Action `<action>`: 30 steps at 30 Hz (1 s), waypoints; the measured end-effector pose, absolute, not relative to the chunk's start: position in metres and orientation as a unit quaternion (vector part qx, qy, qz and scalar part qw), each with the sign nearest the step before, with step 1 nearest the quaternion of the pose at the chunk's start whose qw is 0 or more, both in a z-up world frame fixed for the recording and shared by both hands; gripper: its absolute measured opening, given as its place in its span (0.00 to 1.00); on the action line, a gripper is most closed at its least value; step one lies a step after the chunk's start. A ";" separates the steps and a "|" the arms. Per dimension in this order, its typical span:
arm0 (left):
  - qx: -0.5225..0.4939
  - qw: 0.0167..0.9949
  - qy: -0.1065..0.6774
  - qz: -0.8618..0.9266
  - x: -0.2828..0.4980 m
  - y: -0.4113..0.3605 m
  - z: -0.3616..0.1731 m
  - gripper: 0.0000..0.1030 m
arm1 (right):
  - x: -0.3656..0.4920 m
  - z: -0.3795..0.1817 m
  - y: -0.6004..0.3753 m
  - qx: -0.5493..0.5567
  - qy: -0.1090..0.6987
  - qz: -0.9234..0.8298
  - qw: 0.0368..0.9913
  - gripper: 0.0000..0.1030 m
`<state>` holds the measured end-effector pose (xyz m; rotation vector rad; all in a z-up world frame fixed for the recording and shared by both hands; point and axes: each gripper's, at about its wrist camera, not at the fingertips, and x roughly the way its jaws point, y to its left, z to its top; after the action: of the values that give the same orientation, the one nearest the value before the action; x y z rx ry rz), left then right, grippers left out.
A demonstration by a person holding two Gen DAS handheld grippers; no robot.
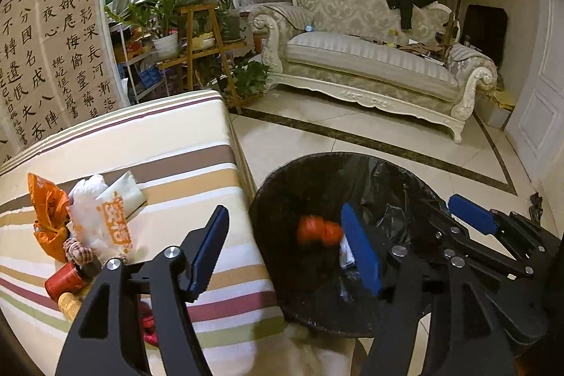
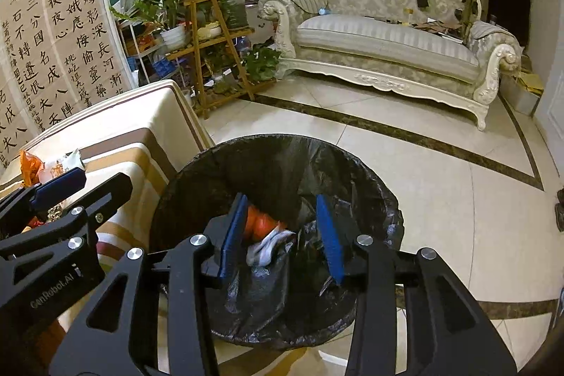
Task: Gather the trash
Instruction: 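Carry both held items over the black bin and open both tools, then move both open tools back over the remaining table items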
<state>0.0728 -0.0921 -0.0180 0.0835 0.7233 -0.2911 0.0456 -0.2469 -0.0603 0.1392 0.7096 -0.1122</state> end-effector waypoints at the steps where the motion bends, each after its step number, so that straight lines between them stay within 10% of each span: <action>1: 0.040 0.925 0.351 -0.140 0.073 -0.091 -0.017 0.66 | 0.044 -0.060 -0.246 0.068 0.346 -0.055 0.934 0.40; 30: 0.017 0.925 0.378 -0.038 0.006 0.039 -0.024 0.67 | 0.003 -0.052 -0.157 0.050 0.362 0.027 0.931 0.47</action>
<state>0.0064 0.0385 -0.0245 0.0341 0.7746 -0.0772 0.0027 -0.1566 -0.0523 0.1019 0.7405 0.0546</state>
